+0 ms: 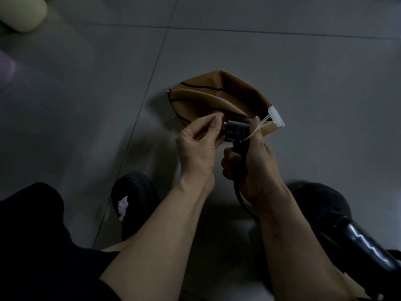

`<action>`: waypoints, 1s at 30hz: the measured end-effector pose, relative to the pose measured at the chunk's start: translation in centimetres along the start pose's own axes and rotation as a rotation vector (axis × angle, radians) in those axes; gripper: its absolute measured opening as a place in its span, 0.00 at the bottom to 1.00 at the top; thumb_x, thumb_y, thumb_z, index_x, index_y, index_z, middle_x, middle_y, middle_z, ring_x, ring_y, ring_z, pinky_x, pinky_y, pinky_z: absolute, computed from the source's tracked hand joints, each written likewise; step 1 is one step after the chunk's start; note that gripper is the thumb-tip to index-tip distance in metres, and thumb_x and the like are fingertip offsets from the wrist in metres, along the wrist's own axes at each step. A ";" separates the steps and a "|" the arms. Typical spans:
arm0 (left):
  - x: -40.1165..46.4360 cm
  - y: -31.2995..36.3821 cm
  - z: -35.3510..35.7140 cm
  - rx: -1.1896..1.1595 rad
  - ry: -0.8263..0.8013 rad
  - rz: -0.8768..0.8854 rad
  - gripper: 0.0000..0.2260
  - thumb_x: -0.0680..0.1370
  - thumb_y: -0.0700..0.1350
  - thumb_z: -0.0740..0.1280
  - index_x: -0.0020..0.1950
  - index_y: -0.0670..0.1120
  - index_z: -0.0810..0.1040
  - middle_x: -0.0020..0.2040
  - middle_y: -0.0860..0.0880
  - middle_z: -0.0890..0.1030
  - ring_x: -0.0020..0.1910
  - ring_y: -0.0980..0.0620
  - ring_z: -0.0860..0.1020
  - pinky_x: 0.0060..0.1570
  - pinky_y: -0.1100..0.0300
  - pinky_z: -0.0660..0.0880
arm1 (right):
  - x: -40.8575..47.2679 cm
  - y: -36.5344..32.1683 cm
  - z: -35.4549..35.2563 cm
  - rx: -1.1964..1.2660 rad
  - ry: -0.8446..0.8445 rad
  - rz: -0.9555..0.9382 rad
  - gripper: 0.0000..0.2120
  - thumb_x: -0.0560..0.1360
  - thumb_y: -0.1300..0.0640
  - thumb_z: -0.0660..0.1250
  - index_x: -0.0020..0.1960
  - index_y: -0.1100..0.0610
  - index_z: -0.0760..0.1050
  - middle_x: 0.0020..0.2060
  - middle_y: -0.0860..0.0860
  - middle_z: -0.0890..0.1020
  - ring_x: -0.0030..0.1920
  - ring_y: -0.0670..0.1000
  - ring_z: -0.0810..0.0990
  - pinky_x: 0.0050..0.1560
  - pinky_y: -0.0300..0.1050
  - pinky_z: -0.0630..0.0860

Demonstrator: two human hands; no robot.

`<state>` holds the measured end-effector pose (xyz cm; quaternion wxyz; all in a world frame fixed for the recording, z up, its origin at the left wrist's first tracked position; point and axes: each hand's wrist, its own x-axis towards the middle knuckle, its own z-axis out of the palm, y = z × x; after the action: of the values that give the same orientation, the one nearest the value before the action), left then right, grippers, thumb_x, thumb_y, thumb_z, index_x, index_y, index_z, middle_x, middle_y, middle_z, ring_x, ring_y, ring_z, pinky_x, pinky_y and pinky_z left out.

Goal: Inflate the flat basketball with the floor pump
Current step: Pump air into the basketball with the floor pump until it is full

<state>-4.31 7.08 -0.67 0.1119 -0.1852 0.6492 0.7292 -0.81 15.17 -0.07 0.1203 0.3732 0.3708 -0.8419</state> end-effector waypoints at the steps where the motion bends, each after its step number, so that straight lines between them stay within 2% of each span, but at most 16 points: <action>1: 0.2 0.1 -0.1 0.014 0.003 0.015 0.03 0.75 0.40 0.67 0.47 0.44 0.80 0.49 0.46 0.82 0.49 0.52 0.82 0.47 0.60 0.79 | 0.0 -0.1 0.0 -0.003 -0.001 0.000 0.26 0.78 0.35 0.52 0.51 0.57 0.74 0.26 0.50 0.68 0.25 0.46 0.64 0.26 0.39 0.61; 4: 0.4 0.3 -0.6 0.153 -0.015 0.092 0.02 0.74 0.39 0.69 0.41 0.45 0.79 0.40 0.49 0.82 0.39 0.57 0.82 0.40 0.65 0.78 | -0.1 -0.4 0.0 -0.028 0.015 0.004 0.24 0.78 0.36 0.52 0.50 0.56 0.74 0.26 0.51 0.68 0.26 0.47 0.64 0.27 0.40 0.61; 6: 0.5 0.4 -0.9 0.253 -0.047 0.150 0.02 0.73 0.40 0.70 0.41 0.45 0.79 0.38 0.50 0.82 0.35 0.57 0.81 0.38 0.65 0.78 | -0.1 -0.7 -0.3 -0.046 0.007 0.004 0.24 0.78 0.37 0.53 0.49 0.57 0.72 0.26 0.51 0.66 0.26 0.47 0.63 0.27 0.40 0.61; 9: 0.9 1.0 -1.4 0.413 -0.132 0.249 0.02 0.74 0.42 0.69 0.44 0.44 0.80 0.38 0.50 0.82 0.34 0.57 0.81 0.37 0.65 0.78 | 0.1 -1.2 -0.9 -0.104 -0.031 0.009 0.23 0.79 0.37 0.54 0.46 0.57 0.71 0.26 0.50 0.66 0.25 0.47 0.63 0.26 0.40 0.60; 11: 1.4 1.3 -1.5 0.503 -0.202 0.287 0.03 0.75 0.43 0.67 0.43 0.45 0.79 0.41 0.50 0.81 0.38 0.56 0.81 0.41 0.62 0.79 | 0.2 -1.3 -1.1 -0.123 -0.067 -0.012 0.22 0.79 0.38 0.53 0.44 0.56 0.70 0.26 0.49 0.66 0.25 0.46 0.62 0.26 0.40 0.59; 12: 1.6 1.2 -1.6 0.491 -0.234 0.266 0.03 0.77 0.42 0.66 0.43 0.45 0.77 0.45 0.50 0.81 0.42 0.56 0.81 0.44 0.60 0.79 | 0.2 -1.3 -1.0 -0.128 -0.078 -0.037 0.21 0.79 0.39 0.53 0.44 0.56 0.70 0.26 0.48 0.66 0.25 0.45 0.62 0.26 0.39 0.59; 14: 1.5 0.8 -1.4 0.316 -0.269 0.133 0.04 0.79 0.41 0.63 0.44 0.43 0.74 0.52 0.48 0.80 0.49 0.53 0.81 0.49 0.57 0.79 | 0.3 -1.0 -0.6 -0.157 -0.070 -0.115 0.20 0.80 0.41 0.53 0.42 0.55 0.70 0.27 0.48 0.69 0.25 0.45 0.64 0.25 0.39 0.60; 15: 1.3 0.4 -1.3 0.221 -0.252 0.073 0.04 0.79 0.41 0.62 0.46 0.42 0.73 0.52 0.45 0.80 0.50 0.50 0.81 0.50 0.55 0.79 | 0.4 -0.7 -0.4 -0.170 -0.055 -0.156 0.19 0.81 0.43 0.53 0.42 0.54 0.71 0.28 0.49 0.71 0.26 0.45 0.66 0.26 0.39 0.61; 17: 1.0 -0.3 -1.2 0.086 -0.143 -0.021 0.08 0.75 0.45 0.67 0.48 0.41 0.75 0.51 0.40 0.81 0.50 0.46 0.82 0.52 0.51 0.78 | 0.3 0.1 0.1 -0.174 -0.024 -0.204 0.17 0.82 0.46 0.52 0.42 0.54 0.71 0.30 0.50 0.72 0.27 0.45 0.67 0.28 0.41 0.62; 19: 0.6 -0.6 -1.0 -0.049 -0.067 -0.104 0.12 0.68 0.47 0.71 0.46 0.41 0.76 0.50 0.39 0.82 0.50 0.44 0.82 0.51 0.52 0.78 | 0.2 0.8 0.4 -0.122 -0.016 -0.217 0.15 0.82 0.47 0.53 0.43 0.53 0.70 0.30 0.49 0.72 0.28 0.45 0.68 0.29 0.41 0.63; 22: 0.8 -0.4 -0.9 -0.160 -0.051 -0.138 0.06 0.69 0.42 0.72 0.40 0.42 0.77 0.44 0.41 0.83 0.45 0.46 0.83 0.45 0.57 0.79 | 0.2 1.0 0.4 -0.066 -0.013 -0.220 0.13 0.81 0.47 0.55 0.43 0.53 0.69 0.29 0.49 0.72 0.26 0.45 0.69 0.29 0.41 0.62; 24: 0.9 0.0 -0.9 -0.148 -0.079 -0.099 0.03 0.72 0.38 0.69 0.39 0.42 0.77 0.41 0.43 0.83 0.42 0.48 0.83 0.43 0.59 0.79 | 0.5 0.6 0.0 -0.086 -0.007 -0.225 0.14 0.81 0.46 0.55 0.46 0.55 0.70 0.28 0.49 0.72 0.26 0.45 0.68 0.27 0.41 0.62; 27: 0.8 0.5 -1.4 0.019 -0.184 0.009 0.02 0.75 0.36 0.66 0.44 0.38 0.78 0.41 0.43 0.83 0.41 0.50 0.83 0.42 0.60 0.79 | 0.9 0.1 -0.6 -0.070 -0.019 -0.189 0.17 0.81 0.44 0.54 0.52 0.58 0.71 0.26 0.48 0.70 0.24 0.44 0.67 0.24 0.37 0.62; 30: 1.0 1.4 -2.0 0.271 -0.273 0.099 0.02 0.76 0.36 0.65 0.46 0.38 0.77 0.43 0.42 0.82 0.40 0.49 0.84 0.40 0.60 0.80 | 0.9 -0.3 -0.9 -0.104 -0.025 -0.098 0.20 0.81 0.43 0.53 0.48 0.57 0.73 0.25 0.49 0.69 0.23 0.45 0.64 0.23 0.38 0.60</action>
<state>-5.53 4.89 -0.01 0.1869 -0.0355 0.7284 0.6582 -1.08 16.12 -0.94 0.1029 0.3374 0.4304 -0.8308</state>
